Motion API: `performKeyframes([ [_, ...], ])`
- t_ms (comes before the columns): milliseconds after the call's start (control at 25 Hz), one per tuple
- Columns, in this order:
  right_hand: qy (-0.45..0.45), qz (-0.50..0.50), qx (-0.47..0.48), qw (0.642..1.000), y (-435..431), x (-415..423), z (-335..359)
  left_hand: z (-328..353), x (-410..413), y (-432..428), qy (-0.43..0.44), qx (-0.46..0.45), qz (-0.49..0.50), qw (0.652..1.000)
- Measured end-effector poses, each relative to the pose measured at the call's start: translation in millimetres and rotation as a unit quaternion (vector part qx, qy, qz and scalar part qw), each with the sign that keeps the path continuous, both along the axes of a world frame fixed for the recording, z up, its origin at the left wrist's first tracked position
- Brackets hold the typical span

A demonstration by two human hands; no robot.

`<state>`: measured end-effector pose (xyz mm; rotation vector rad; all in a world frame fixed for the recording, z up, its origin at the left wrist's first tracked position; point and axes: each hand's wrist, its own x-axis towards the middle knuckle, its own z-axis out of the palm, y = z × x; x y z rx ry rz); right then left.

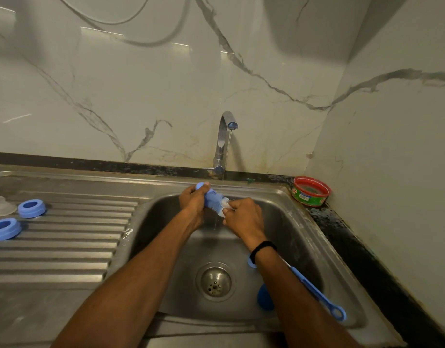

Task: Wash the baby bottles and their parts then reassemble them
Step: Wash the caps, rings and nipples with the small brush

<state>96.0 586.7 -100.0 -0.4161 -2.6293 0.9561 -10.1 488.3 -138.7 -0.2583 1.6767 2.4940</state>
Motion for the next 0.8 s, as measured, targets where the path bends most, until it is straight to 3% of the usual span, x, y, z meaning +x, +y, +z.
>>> performKeyframes([
  [80, -0.001, -0.010, 0.006, 1.000, 1, 2, 4, -1, 3, 2, -0.006, -0.003, -0.030, 1.000],
  [200, -0.004, 0.001, -0.012, 1.000, 4, 2, 5, -2, 0, 1, -0.014, -0.016, 0.023, 1.000],
  [280, -0.007, -0.011, 0.005, 1.000, 3, 4, 7, -3, 5, 5, -0.011, -0.011, -0.017, 1.000],
  [480, -0.008, -0.014, -0.004, 1.000, 4, 3, 7, -5, 6, 14, 0.034, -0.040, 0.011, 0.999],
  [560, -0.010, -0.026, -0.008, 1.000, 4, 3, 6, -6, 4, 18, 0.001, -0.054, -0.018, 0.998],
  [640, -0.010, -0.036, 0.007, 0.999, 6, 2, 4, -6, 8, 21, -0.027, -0.018, -0.043, 0.999],
  [800, -0.007, -0.021, 0.017, 1.000, 5, 1, 2, -9, 8, 12, 0.018, 0.000, -0.029, 0.999],
])
